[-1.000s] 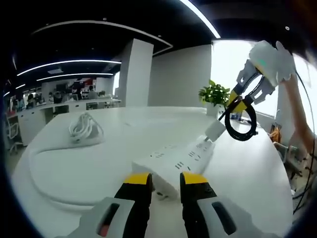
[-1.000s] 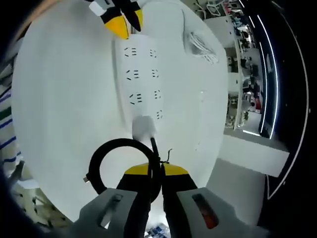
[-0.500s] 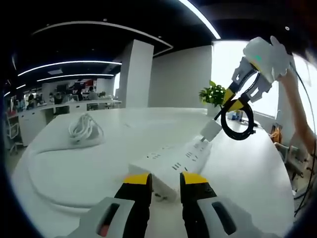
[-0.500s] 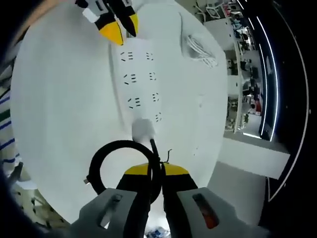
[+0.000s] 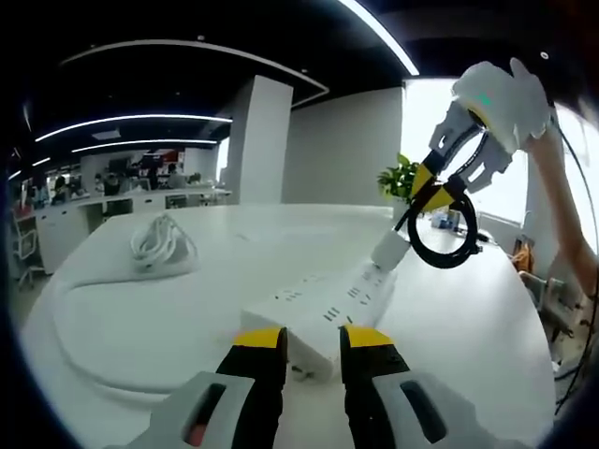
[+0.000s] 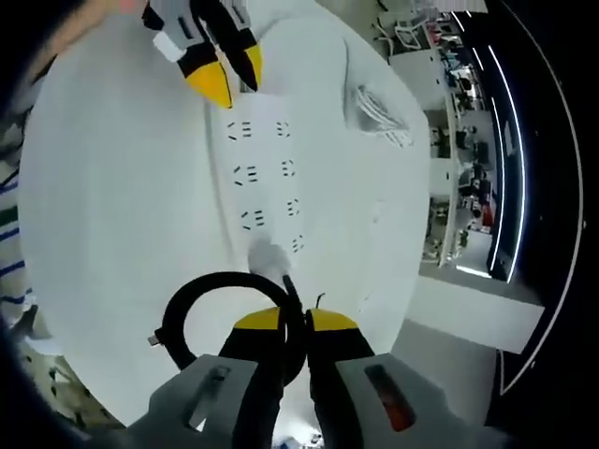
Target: Straighten the power strip on the desk, plug the charger into it
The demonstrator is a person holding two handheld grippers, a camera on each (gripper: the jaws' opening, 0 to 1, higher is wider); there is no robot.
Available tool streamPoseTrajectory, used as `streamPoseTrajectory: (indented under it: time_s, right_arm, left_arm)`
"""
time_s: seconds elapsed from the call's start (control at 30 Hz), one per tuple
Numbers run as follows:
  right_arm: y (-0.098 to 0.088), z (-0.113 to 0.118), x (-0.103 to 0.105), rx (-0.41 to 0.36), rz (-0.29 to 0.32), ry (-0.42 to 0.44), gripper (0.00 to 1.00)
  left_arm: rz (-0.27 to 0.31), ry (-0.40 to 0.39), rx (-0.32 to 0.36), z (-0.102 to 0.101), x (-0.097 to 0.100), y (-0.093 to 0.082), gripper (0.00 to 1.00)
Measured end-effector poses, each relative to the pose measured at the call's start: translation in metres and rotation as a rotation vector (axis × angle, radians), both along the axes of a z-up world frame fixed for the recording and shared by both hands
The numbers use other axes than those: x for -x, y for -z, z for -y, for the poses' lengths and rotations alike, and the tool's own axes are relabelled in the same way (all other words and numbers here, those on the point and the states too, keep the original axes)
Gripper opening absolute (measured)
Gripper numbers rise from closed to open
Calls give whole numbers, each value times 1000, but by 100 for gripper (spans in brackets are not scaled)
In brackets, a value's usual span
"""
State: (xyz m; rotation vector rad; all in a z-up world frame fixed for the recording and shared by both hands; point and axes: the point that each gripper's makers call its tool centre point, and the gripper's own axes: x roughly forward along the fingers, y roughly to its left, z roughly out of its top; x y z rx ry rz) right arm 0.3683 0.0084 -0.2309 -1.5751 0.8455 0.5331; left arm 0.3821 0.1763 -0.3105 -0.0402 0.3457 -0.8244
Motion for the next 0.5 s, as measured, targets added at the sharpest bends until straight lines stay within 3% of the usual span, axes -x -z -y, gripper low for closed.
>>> streamPoseTrajectory:
  time_s: [0.13, 0.3, 0.4, 0.5]
  right_arm:
    - [-2, 7, -7, -35, 7, -6, 8]
    - [-1, 15, -9, -195, -40, 24, 8]
    - [0, 14, -8, -176, -32, 8, 8]
    - [1, 5, -5, -91, -19, -22, 8]
  left_arm:
    - [-1, -2, 7, 0, 0, -1, 22]
    - [-4, -3, 8, 2, 0, 0, 22]
    - [-7, -5, 9, 2, -1, 0, 22]
    - [-9, -5, 8, 3, -1, 1, 22]
